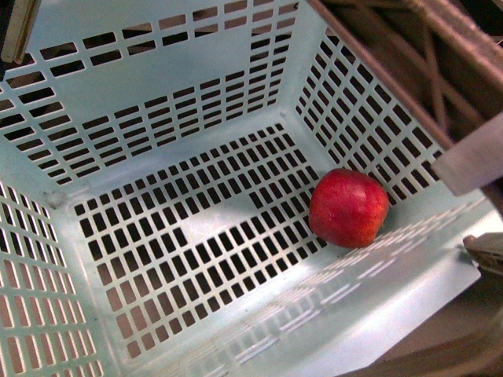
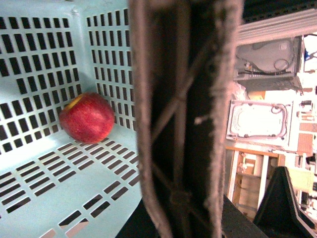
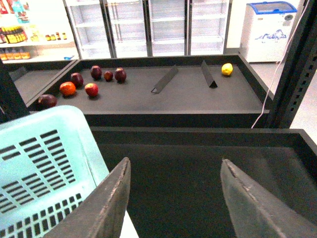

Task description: Pick apple with right arm and hold basket with left

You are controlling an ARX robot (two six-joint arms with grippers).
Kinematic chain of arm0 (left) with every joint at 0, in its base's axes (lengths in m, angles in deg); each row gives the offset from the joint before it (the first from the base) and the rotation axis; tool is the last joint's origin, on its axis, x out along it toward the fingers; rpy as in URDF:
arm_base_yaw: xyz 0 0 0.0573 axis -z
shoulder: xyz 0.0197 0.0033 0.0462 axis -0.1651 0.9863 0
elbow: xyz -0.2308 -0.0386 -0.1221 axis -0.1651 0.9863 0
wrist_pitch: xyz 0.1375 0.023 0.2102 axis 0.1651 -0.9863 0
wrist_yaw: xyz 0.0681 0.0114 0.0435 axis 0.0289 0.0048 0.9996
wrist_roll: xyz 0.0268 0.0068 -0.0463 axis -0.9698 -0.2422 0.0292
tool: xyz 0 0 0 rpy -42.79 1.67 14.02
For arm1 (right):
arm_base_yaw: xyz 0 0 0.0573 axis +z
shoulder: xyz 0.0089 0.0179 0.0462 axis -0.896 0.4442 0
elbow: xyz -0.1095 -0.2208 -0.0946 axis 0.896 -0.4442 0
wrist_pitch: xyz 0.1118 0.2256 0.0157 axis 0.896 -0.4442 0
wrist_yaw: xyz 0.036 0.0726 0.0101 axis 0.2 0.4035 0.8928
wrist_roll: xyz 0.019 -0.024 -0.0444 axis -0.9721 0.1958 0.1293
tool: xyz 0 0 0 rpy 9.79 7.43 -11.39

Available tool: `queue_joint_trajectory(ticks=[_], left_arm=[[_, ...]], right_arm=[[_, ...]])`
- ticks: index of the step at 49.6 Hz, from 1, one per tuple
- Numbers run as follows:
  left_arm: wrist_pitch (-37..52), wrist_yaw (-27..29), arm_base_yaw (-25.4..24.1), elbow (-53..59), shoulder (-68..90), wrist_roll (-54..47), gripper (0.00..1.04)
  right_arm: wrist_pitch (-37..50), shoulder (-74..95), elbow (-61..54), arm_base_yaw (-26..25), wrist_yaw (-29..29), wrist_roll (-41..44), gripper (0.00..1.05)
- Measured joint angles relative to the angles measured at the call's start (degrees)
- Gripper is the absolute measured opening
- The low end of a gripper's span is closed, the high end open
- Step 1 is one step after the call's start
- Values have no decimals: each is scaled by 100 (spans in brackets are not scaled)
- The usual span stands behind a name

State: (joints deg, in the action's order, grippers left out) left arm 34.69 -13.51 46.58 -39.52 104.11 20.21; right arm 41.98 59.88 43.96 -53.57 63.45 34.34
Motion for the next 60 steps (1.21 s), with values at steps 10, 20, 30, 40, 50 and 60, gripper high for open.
queue_joint_trajectory(ticks=[10,20,30,40,50,60], left_arm=[[0,20,4,0,0,-4,6],[0,33,4,0,0,-20,6],[0,24,4,0,0,-9,6],[0,35,4,0,0,-13,6],[0,28,4,0,0,-11,6],[0,24,4,0,0,-11,6]], right_arm=[[-50,-501,-411,-291,319,94,2],[-293,-1062,-743,-946,922,92,2],[-564,-1532,-929,-986,973,92,2],[-826,-1910,-1051,-988,973,94,2],[-885,-2232,-1163,-988,981,94,2],[-1237,-2590,-1163,-988,975,94,2]])
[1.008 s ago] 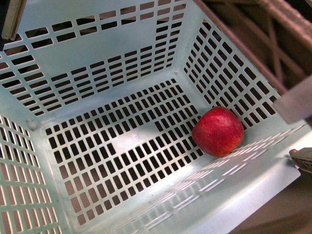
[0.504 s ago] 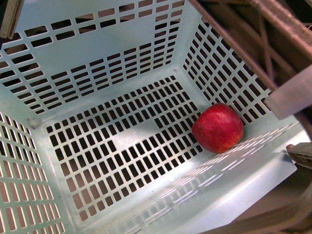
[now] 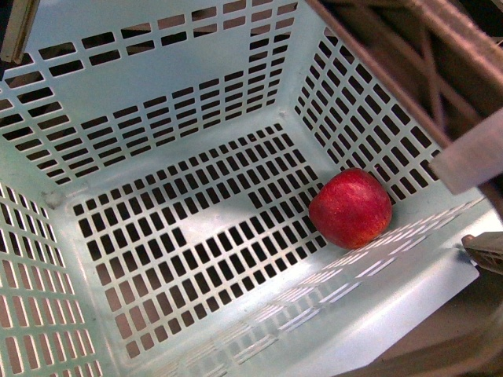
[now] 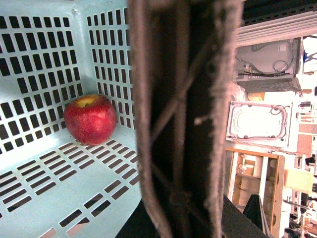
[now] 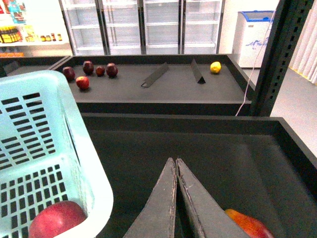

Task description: Pick apple with right arm and hold basket with left

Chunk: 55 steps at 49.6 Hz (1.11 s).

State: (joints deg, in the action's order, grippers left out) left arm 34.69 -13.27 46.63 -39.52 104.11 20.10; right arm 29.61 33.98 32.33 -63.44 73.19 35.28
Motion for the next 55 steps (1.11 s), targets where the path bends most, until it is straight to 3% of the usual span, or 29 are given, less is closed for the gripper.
queue_joint_trajectory(ticks=[11,17,28,50,55], left_arm=[[0,4,0,0,0,0,6],[0,2,0,0,0,-2,6],[0,-7,0,0,0,0,6],[0,0,0,0,0,-2,6],[-9,743,72,0,0,184,6]], right_arm=[[-302,-299,0,0,0,0,2],[-1226,-1075,2,0,2,0,2],[-1294,-1255,2,0,2,0,2],[-1296,-1261,2,0,0,7,76],[-1296,-1261,2,0,2,4,92]])
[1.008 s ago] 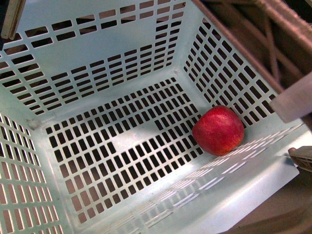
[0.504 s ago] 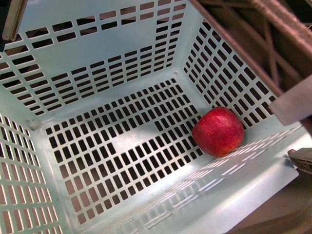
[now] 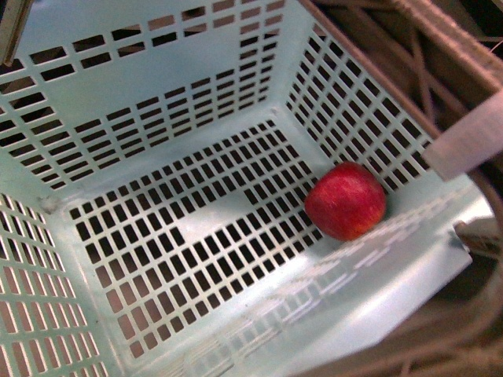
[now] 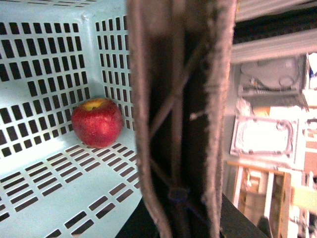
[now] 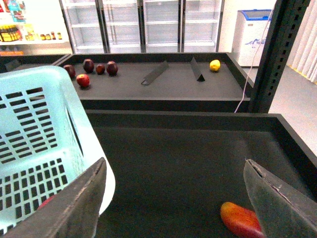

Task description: Pick apple with right arm and hold basket with left

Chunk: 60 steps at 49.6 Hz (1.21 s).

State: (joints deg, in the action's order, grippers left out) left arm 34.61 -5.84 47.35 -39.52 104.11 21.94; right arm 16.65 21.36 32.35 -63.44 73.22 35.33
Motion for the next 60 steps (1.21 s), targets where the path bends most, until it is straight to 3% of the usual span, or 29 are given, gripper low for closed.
queue_joint_trajectory(ticks=[2,5,19,31,39,60], left_arm=[[24,293,-4,0,0,111,6],[111,374,-164,-17,0,168,6],[643,-4,-1587,11,201,1182,6],[1174,227,-2562,387,715,1956,6],[1432,431,-2826,610,1147,2212,6],[2039,243,-3130,1309,1659,2430,6]], right_arm=[[0,0,0,0,2,0,97],[0,0,0,0,-4,0,95],[0,0,0,0,-2,2,96],[0,0,0,0,-2,0,96],[0,-2,0,0,-2,2,96],[0,-2,0,0,-2,2,96]])
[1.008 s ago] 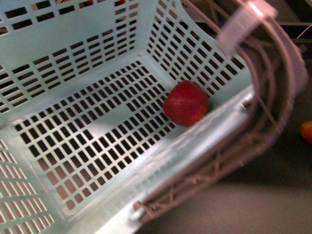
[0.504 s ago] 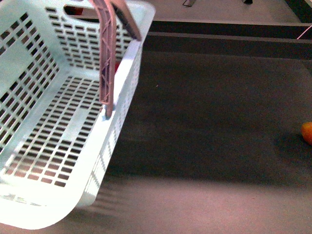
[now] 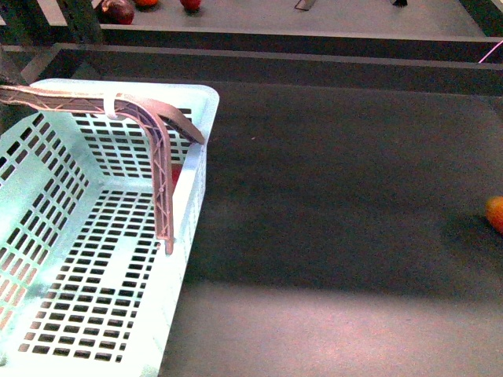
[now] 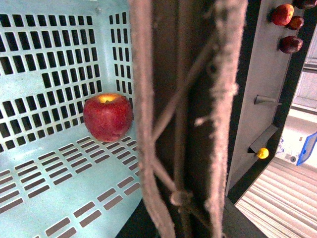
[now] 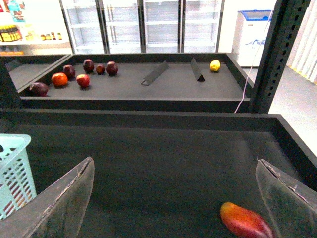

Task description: Pick apple with right arm and hold basket with left

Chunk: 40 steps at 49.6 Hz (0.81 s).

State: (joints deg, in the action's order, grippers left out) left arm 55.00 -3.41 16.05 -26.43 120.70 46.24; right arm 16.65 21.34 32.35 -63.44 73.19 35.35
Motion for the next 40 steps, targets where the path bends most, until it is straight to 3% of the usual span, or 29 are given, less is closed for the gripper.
queue_joint_trajectory(ticks=[9,14,24,32,38,40], left_arm=[[-98,-20,-2,212,-96,11,8],[-385,24,28,367,-286,105,33],[-1091,181,127,546,-1252,319,67],[-2371,518,170,669,-2568,330,98],[-2715,560,170,669,-3040,334,98],[-2227,616,170,855,-3077,-31,95]], right_arm=[[0,-2,0,0,0,-2,96],[0,-2,0,0,0,0,96],[0,-2,0,0,0,0,96],[0,-2,0,0,0,0,96],[0,-2,0,0,0,0,96],[0,-2,0,0,2,0,96]])
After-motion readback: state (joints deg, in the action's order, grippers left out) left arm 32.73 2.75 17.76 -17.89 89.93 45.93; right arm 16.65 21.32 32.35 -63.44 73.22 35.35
